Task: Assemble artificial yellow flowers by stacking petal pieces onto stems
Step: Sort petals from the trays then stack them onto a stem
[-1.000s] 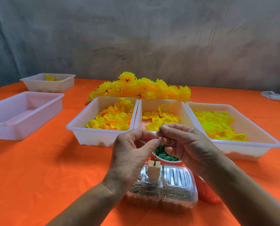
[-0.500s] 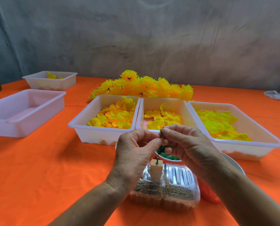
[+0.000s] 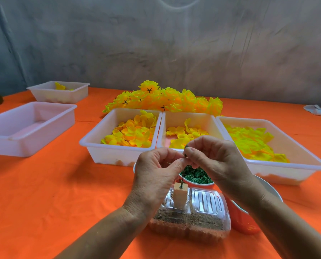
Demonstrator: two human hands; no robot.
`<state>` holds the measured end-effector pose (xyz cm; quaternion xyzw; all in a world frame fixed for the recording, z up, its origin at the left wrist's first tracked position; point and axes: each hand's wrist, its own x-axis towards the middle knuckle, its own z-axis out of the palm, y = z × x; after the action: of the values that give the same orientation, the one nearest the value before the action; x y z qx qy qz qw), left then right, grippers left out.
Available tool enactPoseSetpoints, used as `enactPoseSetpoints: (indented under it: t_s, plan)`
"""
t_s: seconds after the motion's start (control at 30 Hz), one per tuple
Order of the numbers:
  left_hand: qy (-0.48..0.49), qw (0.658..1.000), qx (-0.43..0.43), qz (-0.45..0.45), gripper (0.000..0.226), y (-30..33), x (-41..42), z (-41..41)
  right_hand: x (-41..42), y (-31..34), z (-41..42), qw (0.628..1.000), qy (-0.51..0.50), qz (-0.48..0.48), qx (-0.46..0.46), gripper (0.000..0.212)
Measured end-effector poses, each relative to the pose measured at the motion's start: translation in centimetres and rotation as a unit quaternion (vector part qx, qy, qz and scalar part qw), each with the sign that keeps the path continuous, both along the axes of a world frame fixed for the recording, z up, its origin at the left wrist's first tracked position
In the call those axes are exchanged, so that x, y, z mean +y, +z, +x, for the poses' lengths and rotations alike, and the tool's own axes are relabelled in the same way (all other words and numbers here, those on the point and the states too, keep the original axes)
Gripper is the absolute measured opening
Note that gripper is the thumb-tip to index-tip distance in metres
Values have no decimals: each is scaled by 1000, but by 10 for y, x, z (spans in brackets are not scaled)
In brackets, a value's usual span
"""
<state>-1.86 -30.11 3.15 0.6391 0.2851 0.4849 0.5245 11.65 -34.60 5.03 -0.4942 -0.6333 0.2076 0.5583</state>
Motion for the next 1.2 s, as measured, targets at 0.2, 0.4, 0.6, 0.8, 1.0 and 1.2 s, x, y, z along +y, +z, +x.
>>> enactPoseSetpoints:
  t_s: [0.2,0.4,0.6,0.8,1.0,1.2]
  plan:
    - [0,1000,3,-5,8,-3,2,2,-1,-10,-1,1000,-20,16,-11,3]
    - [-8,1000,10,-8,5,-8,2,-2,-3,-18,-3,1000,-20,6,21,12]
    - [12,999,23,22,18,-10,5,-6,-7,-28,0,993,-67,26,-90,8]
    - [-8,998,56,25,4,-17,-2,-3,-12,-39,-3,984,-92,9,-151,14]
    - [17,997,74,32,5,-16,18,-5,-12,-35,-6,988,-93,-10,-124,24]
    - [207,918,312,130,10,-6,139,-20,-13,-36,-3,996,-37,-71,-26,23]
